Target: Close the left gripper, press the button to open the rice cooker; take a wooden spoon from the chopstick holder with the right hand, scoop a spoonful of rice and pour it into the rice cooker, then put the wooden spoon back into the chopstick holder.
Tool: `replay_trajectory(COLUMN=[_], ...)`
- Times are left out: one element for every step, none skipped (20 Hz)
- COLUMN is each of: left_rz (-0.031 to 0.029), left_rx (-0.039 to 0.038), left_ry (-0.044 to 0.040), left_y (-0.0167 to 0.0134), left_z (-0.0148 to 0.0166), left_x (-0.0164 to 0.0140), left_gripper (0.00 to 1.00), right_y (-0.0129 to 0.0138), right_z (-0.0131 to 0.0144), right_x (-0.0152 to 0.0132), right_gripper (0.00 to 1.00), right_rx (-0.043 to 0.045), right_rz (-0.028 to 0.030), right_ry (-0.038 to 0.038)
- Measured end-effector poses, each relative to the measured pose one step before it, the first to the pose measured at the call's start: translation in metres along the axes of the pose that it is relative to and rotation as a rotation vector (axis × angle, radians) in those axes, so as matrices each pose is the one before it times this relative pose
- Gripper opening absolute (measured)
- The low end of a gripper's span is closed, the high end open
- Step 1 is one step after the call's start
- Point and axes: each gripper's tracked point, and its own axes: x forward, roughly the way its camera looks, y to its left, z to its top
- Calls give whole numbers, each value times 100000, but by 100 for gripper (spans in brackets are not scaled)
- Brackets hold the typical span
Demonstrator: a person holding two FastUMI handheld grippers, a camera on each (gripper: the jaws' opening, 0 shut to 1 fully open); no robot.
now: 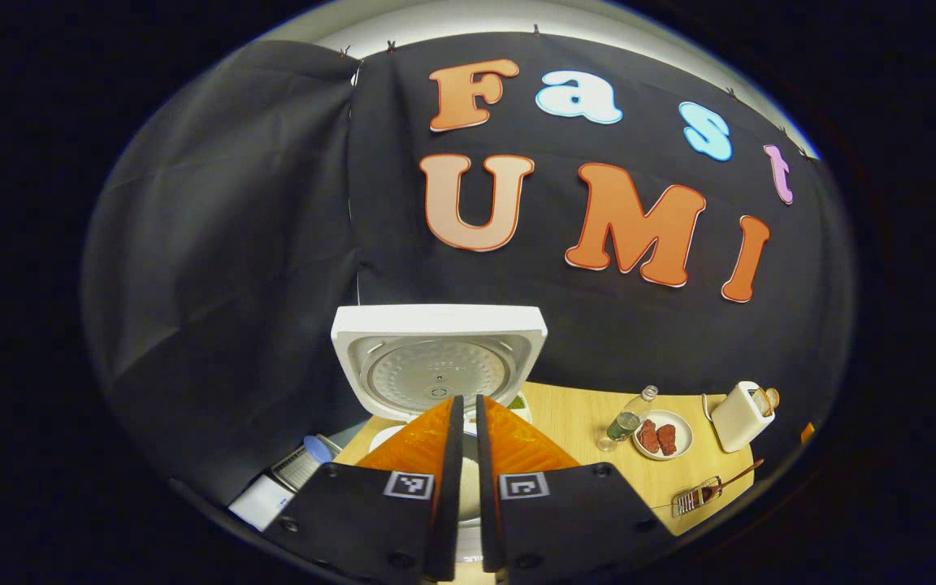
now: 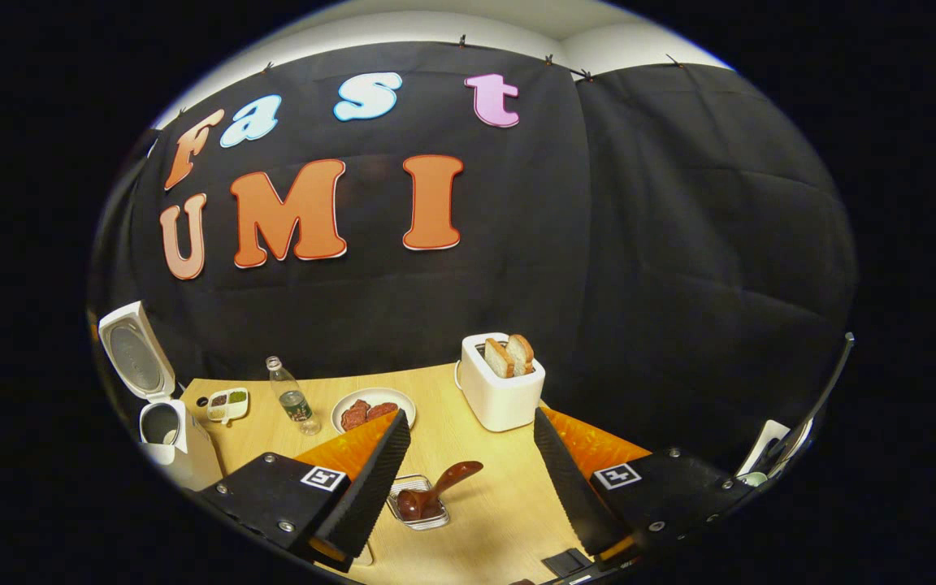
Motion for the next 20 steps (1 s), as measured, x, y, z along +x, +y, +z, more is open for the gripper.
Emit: replay_trajectory(left_rz=[55, -321, -573, -640, -429, -231, 117, 709, 287, -509, -1002, -125, 477, 1398, 2035, 1907, 1610, 1238, 960, 1012], left_rx=[1839, 1407, 679, 226, -173, -104, 373, 591, 711, 398, 220, -39, 150, 642, 1063, 1383, 1432, 914, 1018, 974], left_ry=[-3483, -2898, -2909, -2828, -2356, -1900, -947, -661, -712, -783, -651, -1531, -1532, -1065, -948, -462, -511, -340, 93, 149], left_y=[-684, -609, -605, -590, -500, -512, -483, -154, -254, -488, -647, -341, -147, 28, 211, 108, 181, -92, 3, 20], left_z=[653, 776, 728, 789, 490, 306, 78, -20, -166, 115, -156, 155, 433, 149, 163, 151, 202, 42, 14, -147], left_x=[-383, -1032, -755, -1202, -713, -449, -620, -513, -708, -597, -712, -309, -699, -541, -505, -389, -476, -479, -415, -375], left_gripper=[20, 25, 28, 28, 36, 49, 55, 63, 66, 67, 67, 72, 77, 87, 90, 94, 93, 93, 93, 93], right_y=[-114, -76, -23, 10, -20, -84, -230, -118, -42, 40, 166, 78, 84, 174, 49, 55, -152, 60, 123, 232], right_z=[-436, -520, -450, -640, -920, -1142, -1152, -979, -536, -613, -660, -491, -490, -447, -631, -412, -600, -595, -700, -621], right_x=[398, 409, 511, 543, 705, 740, 664, 509, 664, 527, 622, 710, 576, 724, 733, 921, 951, 993, 817, 723], right_gripper=[95, 95, 95, 95, 95, 95, 95, 95, 96, 95, 95, 95, 95, 94, 94, 93, 93, 93, 93, 92], right_rx=[43, 148, 238, 363, 157, 281, 632, 959, 1361, 1539, 1322, 1225, 750, 890, 732, 761, 807, 753, 1041, 1494], right_rz=[941, 831, 1169, 1985, 1825, 1397, 1202, 1253, 1563, 1786, 2345, 1400, 1664, 1621, 1443, 908, 59, 1159, 909, 1760], right_ry=[1068, 1058, 1020, 420, 1877, 3050, 2935, 2229, 1518, 1459, 1801, 1442, 1357, 1091, 1732, 1420, 1775, 853, 1460, 1529])
